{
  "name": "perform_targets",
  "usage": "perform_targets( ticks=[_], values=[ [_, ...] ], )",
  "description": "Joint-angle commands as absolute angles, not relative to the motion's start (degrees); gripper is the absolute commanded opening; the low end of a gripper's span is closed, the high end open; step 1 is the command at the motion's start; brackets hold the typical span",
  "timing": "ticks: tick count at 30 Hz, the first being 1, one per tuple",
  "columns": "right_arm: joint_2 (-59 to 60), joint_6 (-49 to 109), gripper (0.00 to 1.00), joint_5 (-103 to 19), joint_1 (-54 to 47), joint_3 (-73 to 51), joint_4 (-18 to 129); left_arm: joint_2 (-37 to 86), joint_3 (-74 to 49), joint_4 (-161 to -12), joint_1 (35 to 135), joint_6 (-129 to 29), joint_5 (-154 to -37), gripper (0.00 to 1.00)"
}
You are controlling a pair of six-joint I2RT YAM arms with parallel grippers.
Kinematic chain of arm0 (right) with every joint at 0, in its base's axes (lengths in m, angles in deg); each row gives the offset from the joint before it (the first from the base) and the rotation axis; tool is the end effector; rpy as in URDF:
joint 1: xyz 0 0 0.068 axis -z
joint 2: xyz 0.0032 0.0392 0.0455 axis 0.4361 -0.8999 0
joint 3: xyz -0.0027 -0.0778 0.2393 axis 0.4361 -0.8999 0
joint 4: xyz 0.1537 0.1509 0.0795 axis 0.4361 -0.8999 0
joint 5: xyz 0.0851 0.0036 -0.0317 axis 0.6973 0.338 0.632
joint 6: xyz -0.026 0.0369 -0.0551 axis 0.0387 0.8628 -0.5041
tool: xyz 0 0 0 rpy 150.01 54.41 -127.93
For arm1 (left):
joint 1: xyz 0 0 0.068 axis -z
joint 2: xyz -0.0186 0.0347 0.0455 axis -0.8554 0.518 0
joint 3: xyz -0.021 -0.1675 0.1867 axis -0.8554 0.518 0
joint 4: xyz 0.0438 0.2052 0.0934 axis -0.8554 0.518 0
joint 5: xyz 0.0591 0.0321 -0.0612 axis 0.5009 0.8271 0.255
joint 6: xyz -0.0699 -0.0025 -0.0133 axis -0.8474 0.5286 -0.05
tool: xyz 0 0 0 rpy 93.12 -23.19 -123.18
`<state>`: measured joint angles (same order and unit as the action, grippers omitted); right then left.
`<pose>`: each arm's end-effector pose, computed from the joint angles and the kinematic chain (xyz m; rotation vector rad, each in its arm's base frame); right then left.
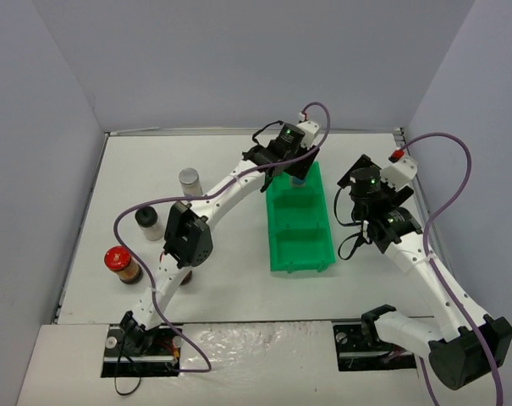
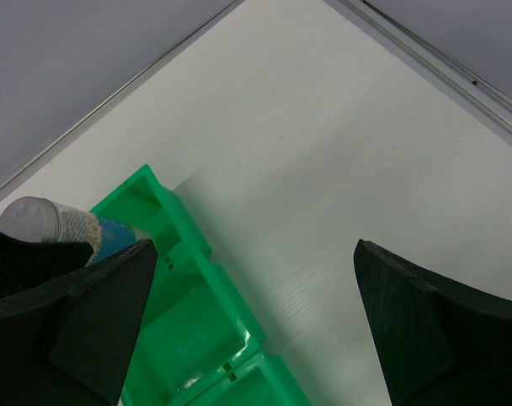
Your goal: Organize the condiment bottles
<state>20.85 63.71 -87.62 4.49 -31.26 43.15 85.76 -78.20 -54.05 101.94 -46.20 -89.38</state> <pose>0.2275 0.0501 0.3283 0.7292 1.6662 0.1333 0.3777 -0.3572 0.2839 0.6630 2.0198 -0.5843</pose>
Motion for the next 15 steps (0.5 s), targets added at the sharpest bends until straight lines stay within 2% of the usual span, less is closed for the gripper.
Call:
perform_targets(
  ticks=[1,15],
  values=[
    [22.83,64.59,1.0,-90.73,4.68,-31.11,44.24,85.23,-82.32,-62.05,102.48,-46.54,-91.08,0.0],
    [23.83,64.65,1.0,-90.94,4.71,-31.96,42.74,87.88,-83.88,-65.89,102.92,-46.71,-93.24,0.0]
  ],
)
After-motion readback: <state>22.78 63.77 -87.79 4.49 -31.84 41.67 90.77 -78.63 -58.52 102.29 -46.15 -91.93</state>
